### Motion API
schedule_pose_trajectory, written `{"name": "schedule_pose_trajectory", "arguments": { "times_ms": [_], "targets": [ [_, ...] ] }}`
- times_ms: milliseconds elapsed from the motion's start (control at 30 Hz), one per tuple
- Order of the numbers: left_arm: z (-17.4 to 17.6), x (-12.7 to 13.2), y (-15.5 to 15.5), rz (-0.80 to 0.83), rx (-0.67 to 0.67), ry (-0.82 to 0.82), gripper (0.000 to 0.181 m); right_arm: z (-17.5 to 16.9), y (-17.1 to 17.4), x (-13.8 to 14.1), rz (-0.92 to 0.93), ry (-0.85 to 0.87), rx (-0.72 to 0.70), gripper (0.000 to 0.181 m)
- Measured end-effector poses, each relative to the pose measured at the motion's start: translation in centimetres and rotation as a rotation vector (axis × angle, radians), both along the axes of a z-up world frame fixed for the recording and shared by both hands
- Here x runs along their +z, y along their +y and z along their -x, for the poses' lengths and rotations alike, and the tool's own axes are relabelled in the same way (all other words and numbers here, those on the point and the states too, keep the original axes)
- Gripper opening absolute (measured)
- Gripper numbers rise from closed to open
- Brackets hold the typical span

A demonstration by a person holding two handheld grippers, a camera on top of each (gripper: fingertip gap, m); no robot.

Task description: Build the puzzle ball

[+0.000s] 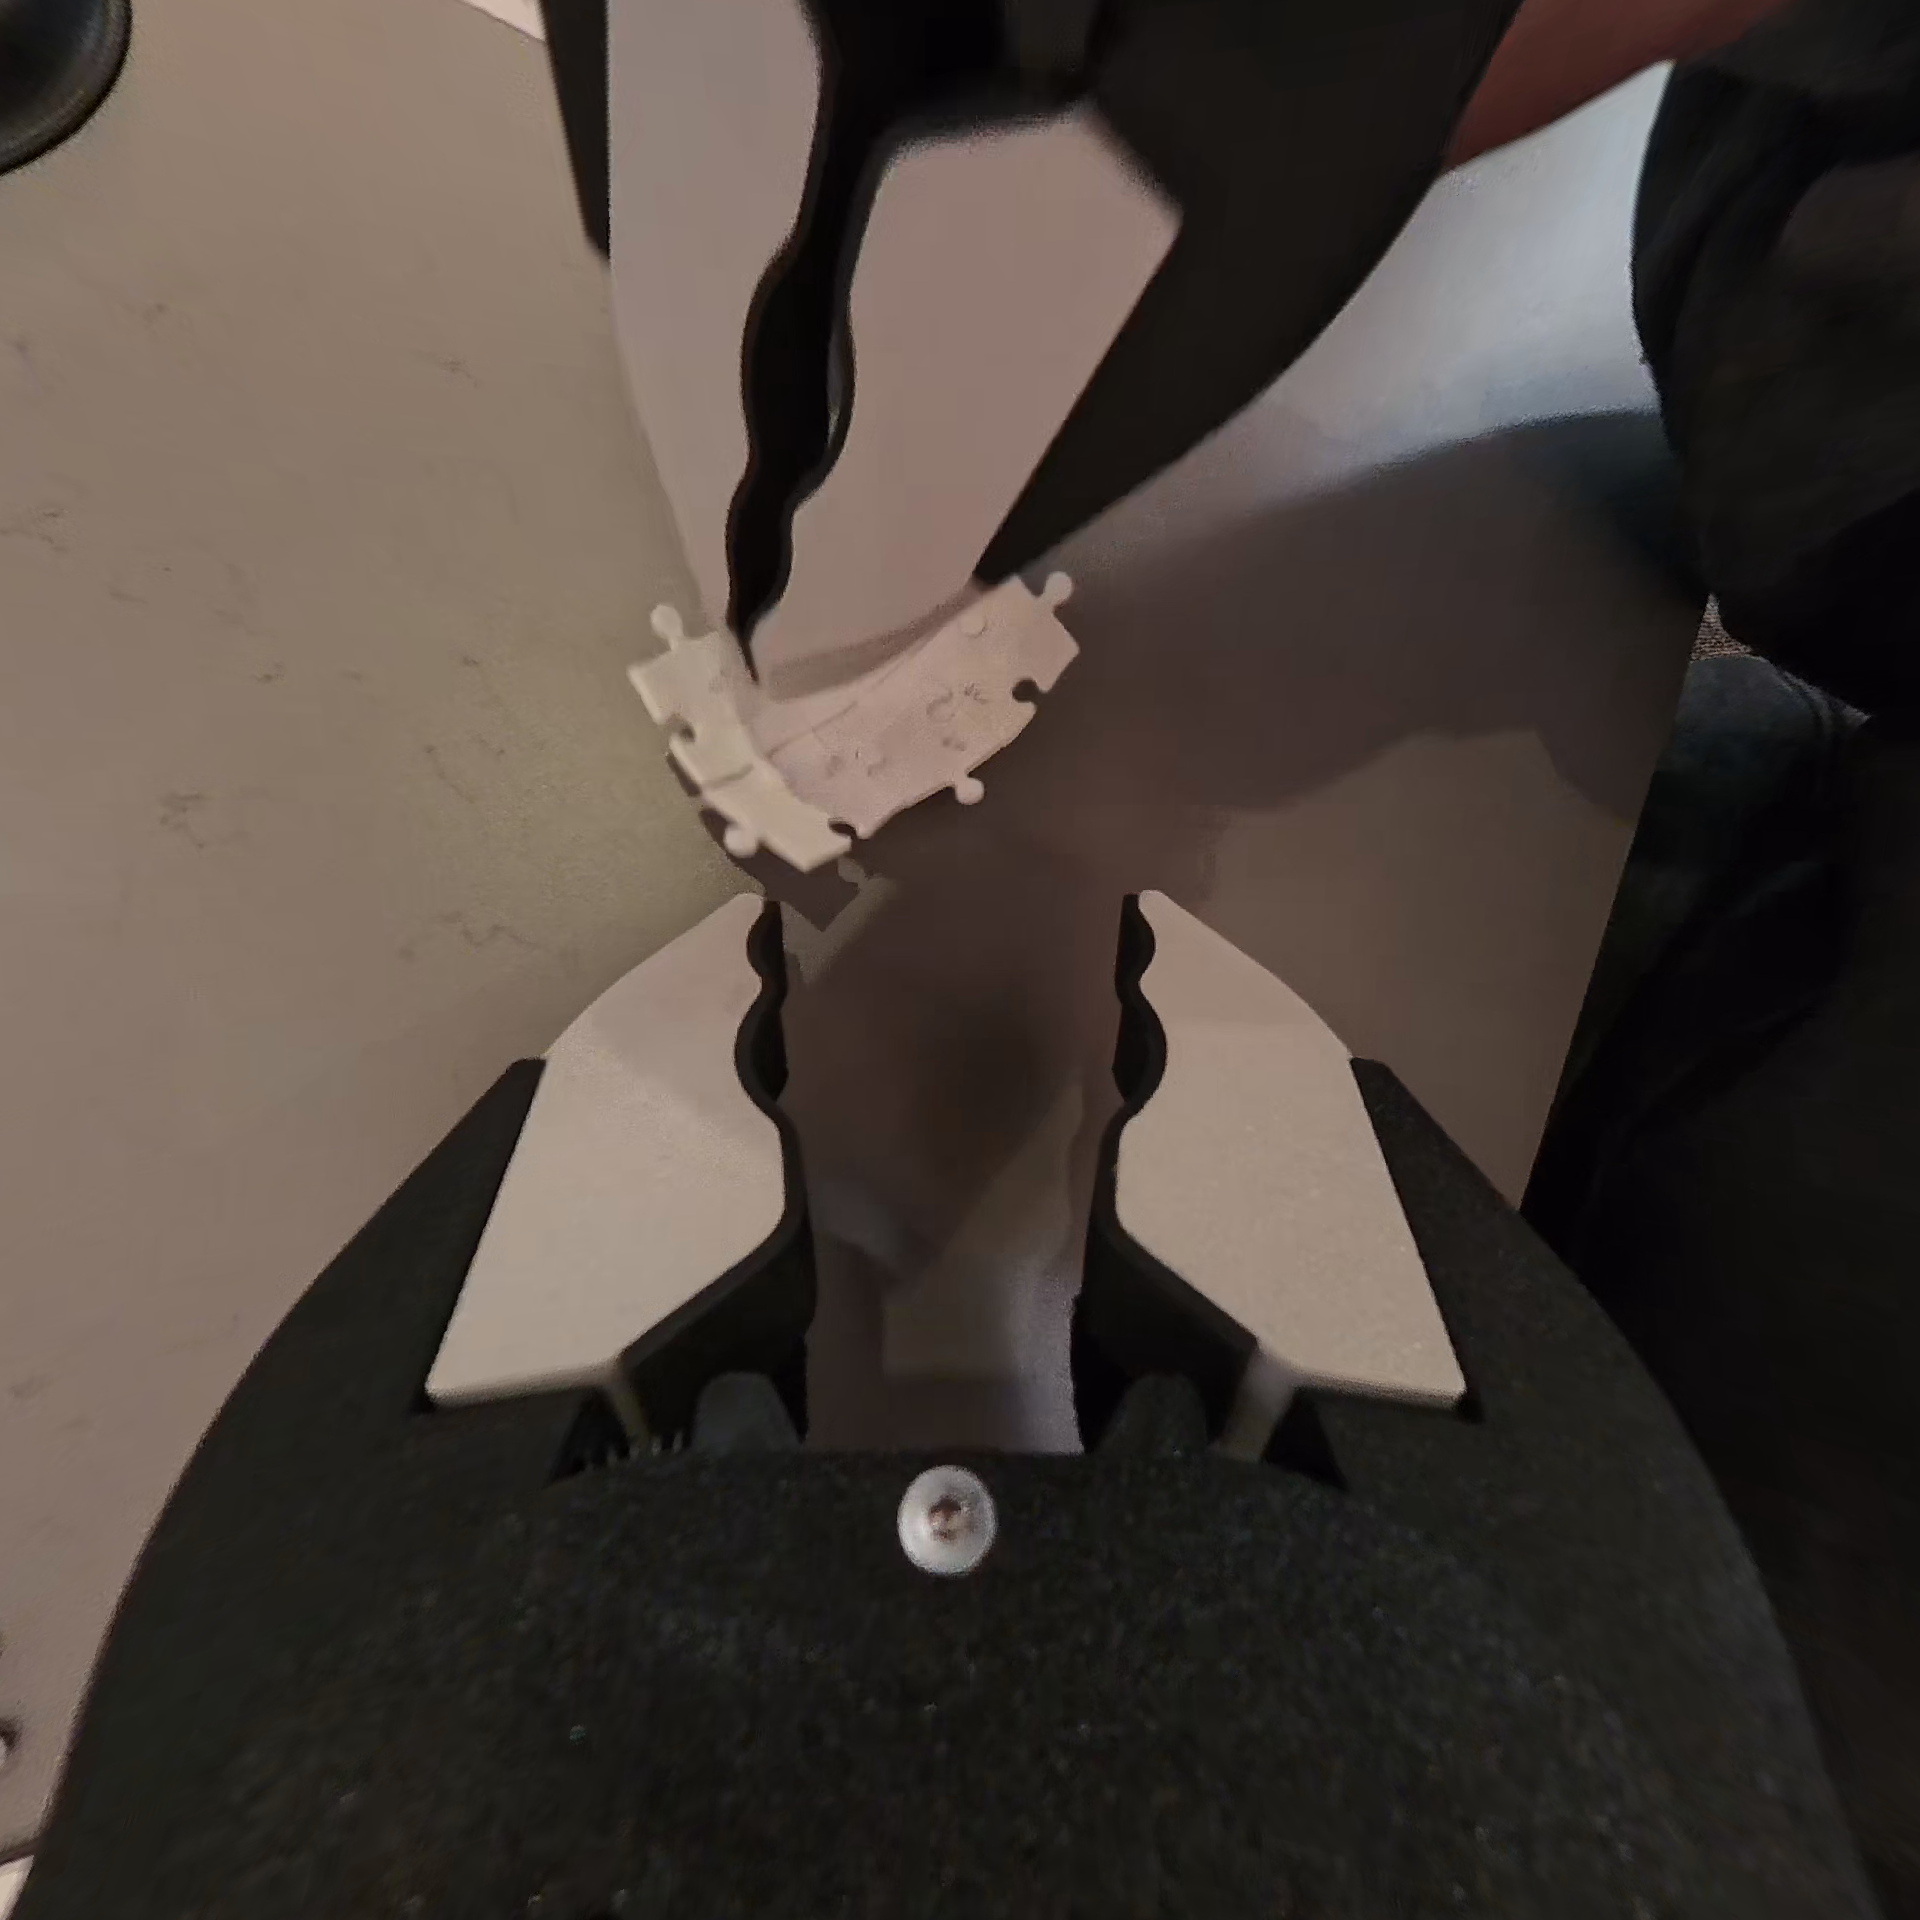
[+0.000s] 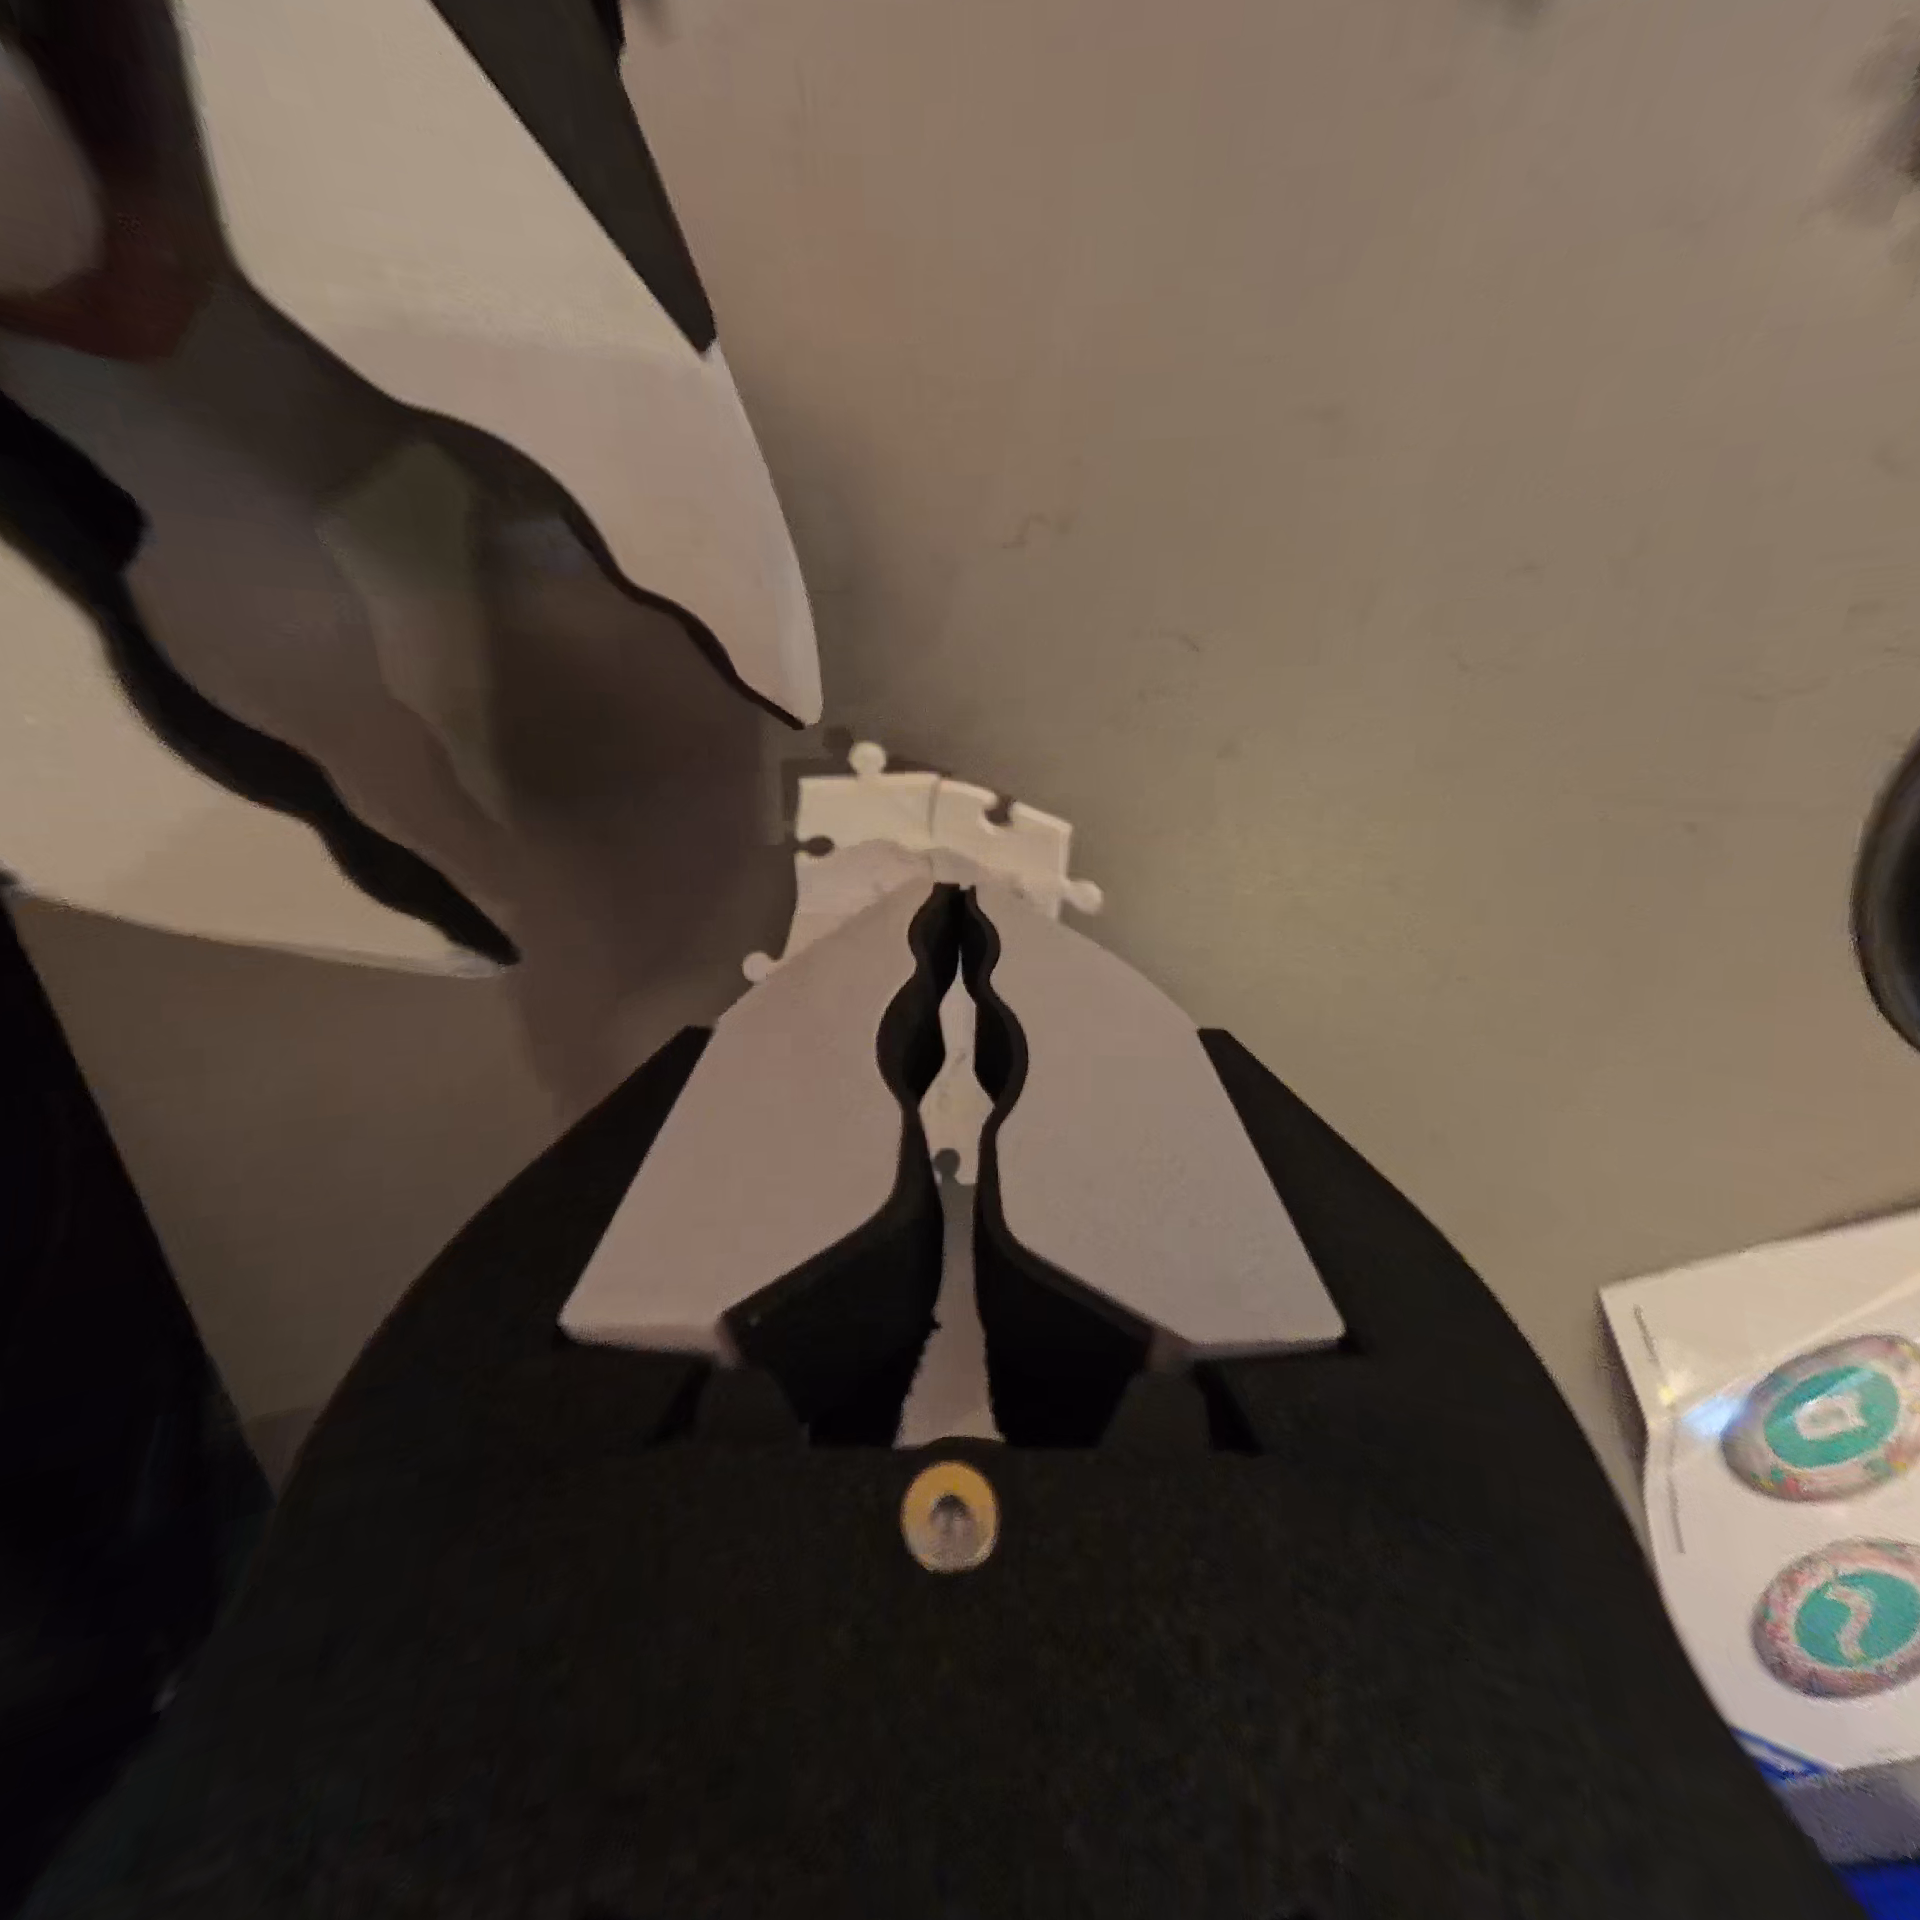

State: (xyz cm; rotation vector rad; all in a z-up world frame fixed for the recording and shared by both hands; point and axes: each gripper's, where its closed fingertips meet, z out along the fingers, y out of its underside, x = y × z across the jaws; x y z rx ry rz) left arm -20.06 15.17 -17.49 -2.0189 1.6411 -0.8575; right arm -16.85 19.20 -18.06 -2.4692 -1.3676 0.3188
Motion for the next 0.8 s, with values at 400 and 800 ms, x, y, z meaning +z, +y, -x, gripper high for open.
{"name": "schedule_pose_trajectory", "arguments": {
  "times_ms": [400,800],
  "targets": [
    [-0.2,-0.1,0.1,0.006,0.007,-0.006,0.063,-3.9,-3.5,2.2,-0.157,0.374,-0.297,0.004],
    [-0.2,-0.3,-0.3,0.005,-0.001,0.012,0.063,-4.9,-4.9,1.2,-0.185,0.431,-0.337,0.021]
  ]
}}
